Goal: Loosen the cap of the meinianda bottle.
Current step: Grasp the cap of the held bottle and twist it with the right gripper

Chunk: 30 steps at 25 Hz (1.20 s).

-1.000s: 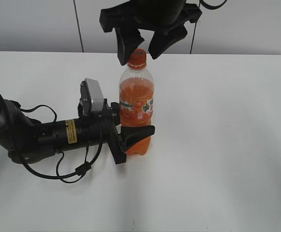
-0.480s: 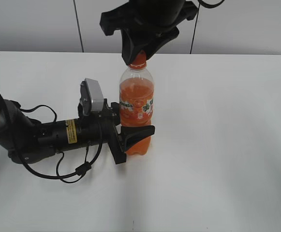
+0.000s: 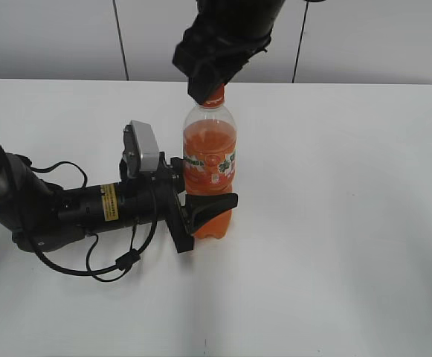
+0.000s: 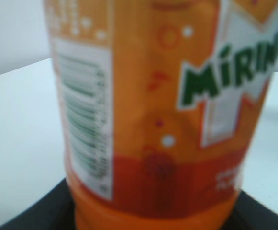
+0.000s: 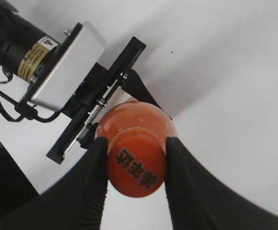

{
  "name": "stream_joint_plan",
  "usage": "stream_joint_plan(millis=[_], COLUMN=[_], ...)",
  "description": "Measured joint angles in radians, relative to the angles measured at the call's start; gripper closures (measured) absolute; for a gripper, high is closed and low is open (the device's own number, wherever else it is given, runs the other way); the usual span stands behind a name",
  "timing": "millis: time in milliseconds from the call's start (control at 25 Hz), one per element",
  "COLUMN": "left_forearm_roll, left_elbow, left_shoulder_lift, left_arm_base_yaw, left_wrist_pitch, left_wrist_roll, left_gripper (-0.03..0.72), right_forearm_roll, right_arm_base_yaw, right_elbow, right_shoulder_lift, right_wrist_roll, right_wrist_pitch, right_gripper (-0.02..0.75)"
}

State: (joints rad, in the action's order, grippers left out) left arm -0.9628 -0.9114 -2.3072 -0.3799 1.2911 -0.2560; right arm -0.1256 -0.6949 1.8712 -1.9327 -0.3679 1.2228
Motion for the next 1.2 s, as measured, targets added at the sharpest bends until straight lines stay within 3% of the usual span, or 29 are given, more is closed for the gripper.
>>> stream_joint_plan(millis=[920, 1200], left_forearm_roll=[-0.007, -0.008], left_elbow=[0.000, -0.001], left_shoulder_lift=[0.000, 0.000], left_arm_base_yaw=[0.000, 0.000], left_wrist_pitch=[0.000, 0.000], left_wrist_roll=[0.006, 0.005], left_gripper=[0.302, 0.302], right_forearm_roll=[-0.005, -0.003], right_arm_base_yaw=[0.000, 0.000], right_elbow=[0.000, 0.000], right_shoulder_lift=[0.005, 0.005], right_wrist_roll=[-1.241, -1.452], right_wrist_pitch=[0.016, 0.016], right_gripper=[0.468, 0.468])
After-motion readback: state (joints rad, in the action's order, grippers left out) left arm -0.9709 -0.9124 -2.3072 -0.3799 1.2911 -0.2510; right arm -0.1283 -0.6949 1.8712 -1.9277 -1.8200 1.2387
